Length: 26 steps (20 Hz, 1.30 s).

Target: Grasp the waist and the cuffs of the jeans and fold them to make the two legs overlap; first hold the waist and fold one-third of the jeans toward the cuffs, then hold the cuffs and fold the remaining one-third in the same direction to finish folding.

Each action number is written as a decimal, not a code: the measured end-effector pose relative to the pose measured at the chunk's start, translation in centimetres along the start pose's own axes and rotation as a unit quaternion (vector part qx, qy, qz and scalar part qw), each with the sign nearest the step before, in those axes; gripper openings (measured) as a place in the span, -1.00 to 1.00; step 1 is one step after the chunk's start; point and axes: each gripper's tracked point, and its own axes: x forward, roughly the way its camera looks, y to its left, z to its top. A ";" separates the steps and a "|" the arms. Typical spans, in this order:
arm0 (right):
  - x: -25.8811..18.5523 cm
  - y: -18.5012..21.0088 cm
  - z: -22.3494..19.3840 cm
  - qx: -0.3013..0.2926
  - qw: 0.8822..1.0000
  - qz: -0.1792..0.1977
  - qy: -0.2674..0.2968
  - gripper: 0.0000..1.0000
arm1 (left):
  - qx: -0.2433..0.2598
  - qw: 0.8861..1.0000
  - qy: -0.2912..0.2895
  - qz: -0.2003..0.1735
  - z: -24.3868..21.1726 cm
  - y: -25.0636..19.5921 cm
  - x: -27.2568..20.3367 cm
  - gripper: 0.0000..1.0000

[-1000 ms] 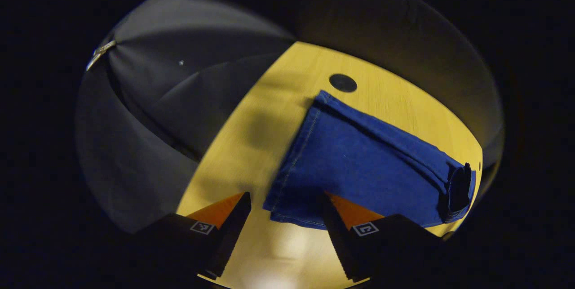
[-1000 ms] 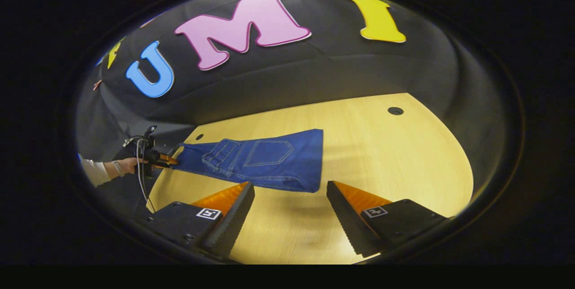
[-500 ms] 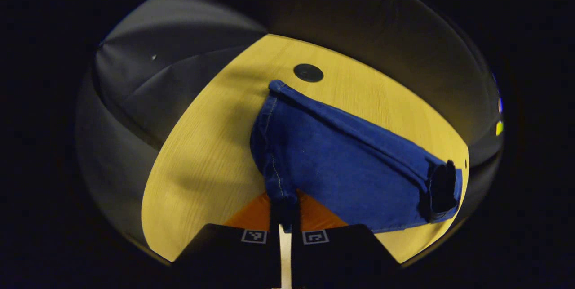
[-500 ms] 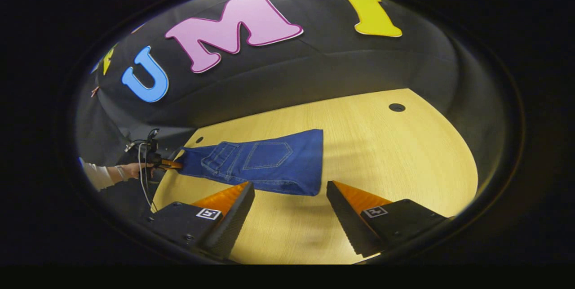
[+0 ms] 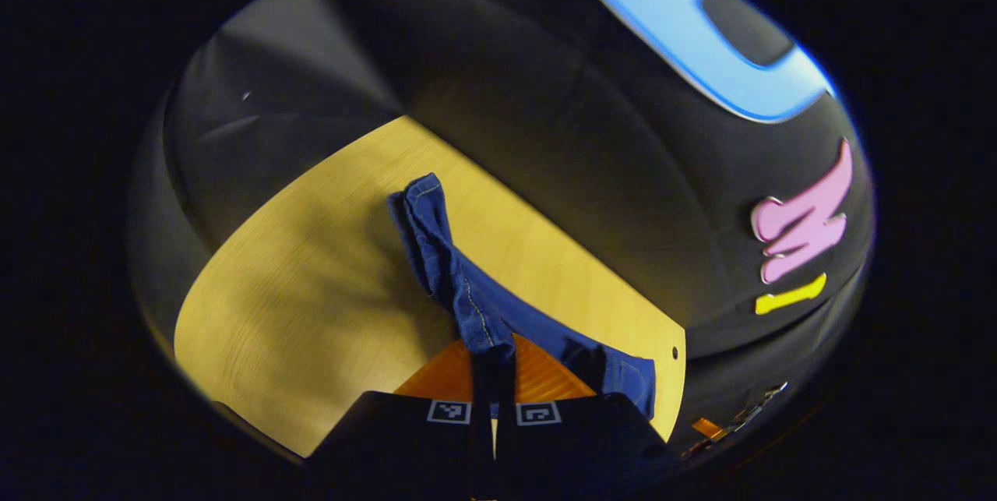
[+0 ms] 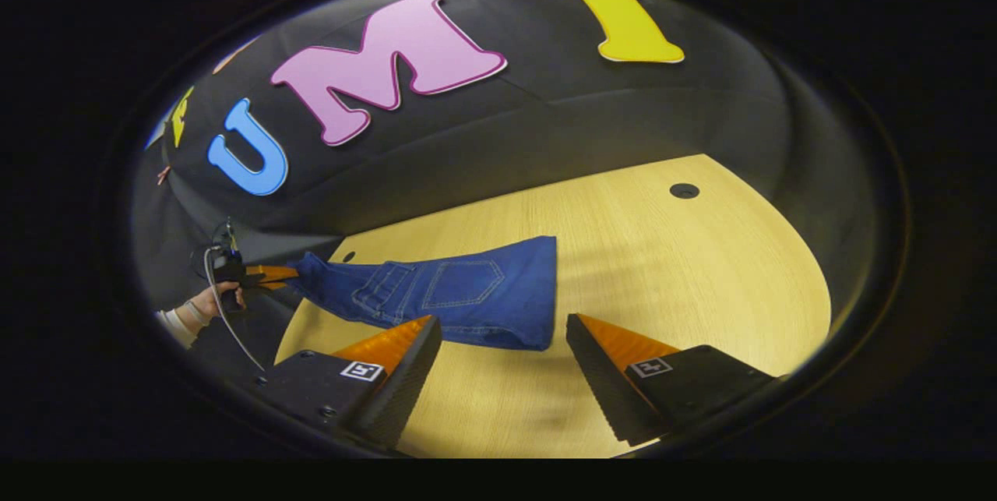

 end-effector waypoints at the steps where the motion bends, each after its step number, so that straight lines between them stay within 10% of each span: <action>1: -0.1 -0.2 0.1 0.000 1.000 0.002 -0.001 0.96 | 0.020 1.000 -0.006 -0.014 -0.4 -2.7 -1.0 -0.87; 10: -1.7 -4.4 2.4 -0.015 1.000 0.002 -0.016 0.95 | 0.185 0.968 0.040 -0.166 -11.6 -27.9 0.0 -0.87; 14: -4.0 -7.4 4.3 -0.067 0.995 -0.033 -0.063 0.95 | 0.275 0.955 0.084 -0.073 -22.0 -26.5 8.0 -0.87; 19: -8.2 -8.0 5.4 -0.107 0.986 -0.049 -0.115 0.96 | 0.391 0.907 0.146 0.052 -27.3 -23.4 9.3 -0.82; 23: -11.4 -7.7 5.8 -0.145 0.975 -0.074 -0.151 0.95 | 0.421 0.897 0.122 0.054 -27.6 -23.5 9.4 -0.27; 26: -14.8 -6.0 6.5 -0.161 0.962 -0.100 -0.195 0.95 | 0.414 0.907 0.063 0.039 -25.4 -25.5 6.0 1.00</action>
